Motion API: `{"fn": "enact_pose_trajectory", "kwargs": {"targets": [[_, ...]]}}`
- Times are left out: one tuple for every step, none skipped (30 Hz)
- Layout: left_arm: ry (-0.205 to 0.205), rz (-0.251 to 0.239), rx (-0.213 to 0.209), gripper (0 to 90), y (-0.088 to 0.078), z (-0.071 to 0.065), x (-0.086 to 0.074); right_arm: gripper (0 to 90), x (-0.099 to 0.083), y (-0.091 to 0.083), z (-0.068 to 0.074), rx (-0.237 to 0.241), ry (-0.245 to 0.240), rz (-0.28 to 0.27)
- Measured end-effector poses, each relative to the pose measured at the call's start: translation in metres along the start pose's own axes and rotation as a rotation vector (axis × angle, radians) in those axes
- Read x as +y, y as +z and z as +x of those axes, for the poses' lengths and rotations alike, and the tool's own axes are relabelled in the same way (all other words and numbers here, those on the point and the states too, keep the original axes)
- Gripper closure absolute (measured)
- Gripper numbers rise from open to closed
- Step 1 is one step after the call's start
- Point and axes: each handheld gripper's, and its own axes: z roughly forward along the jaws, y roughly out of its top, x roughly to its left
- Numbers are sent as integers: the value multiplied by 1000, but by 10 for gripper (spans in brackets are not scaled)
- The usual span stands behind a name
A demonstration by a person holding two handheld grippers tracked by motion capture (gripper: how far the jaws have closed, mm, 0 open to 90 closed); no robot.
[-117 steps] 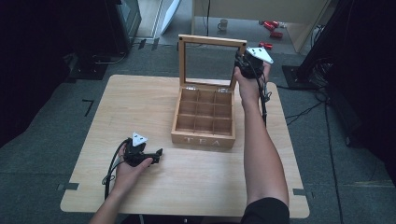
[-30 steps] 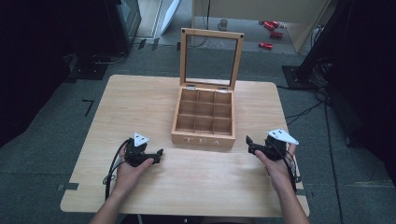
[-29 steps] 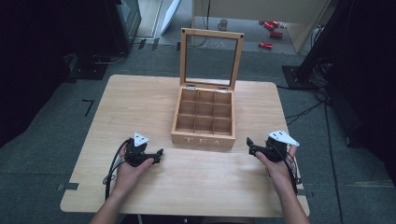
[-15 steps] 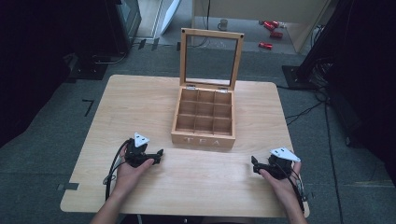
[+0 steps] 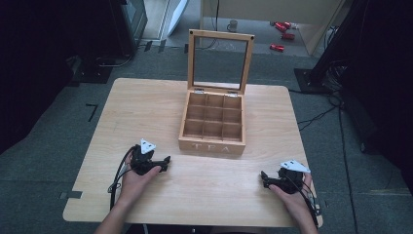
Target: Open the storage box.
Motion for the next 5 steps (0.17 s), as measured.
{"fn": "enact_pose_trajectory", "kwargs": {"targets": [[5, 2, 2, 145, 0, 0, 0, 50, 0, 0, 0, 0, 0, 0], [8, 4, 5, 145, 0, -1, 0, 50, 0, 0, 0, 0, 0, 0], [8, 4, 5, 145, 0, -1, 0, 50, 0, 0, 0, 0, 0, 0], [14, 5, 11, 145, 0, -2, 0, 50, 0, 0, 0, 0, 0, 0], [14, 5, 11, 144, 0, -2, 0, 50, 0, 0, 0, 0, 0, 0]]}}
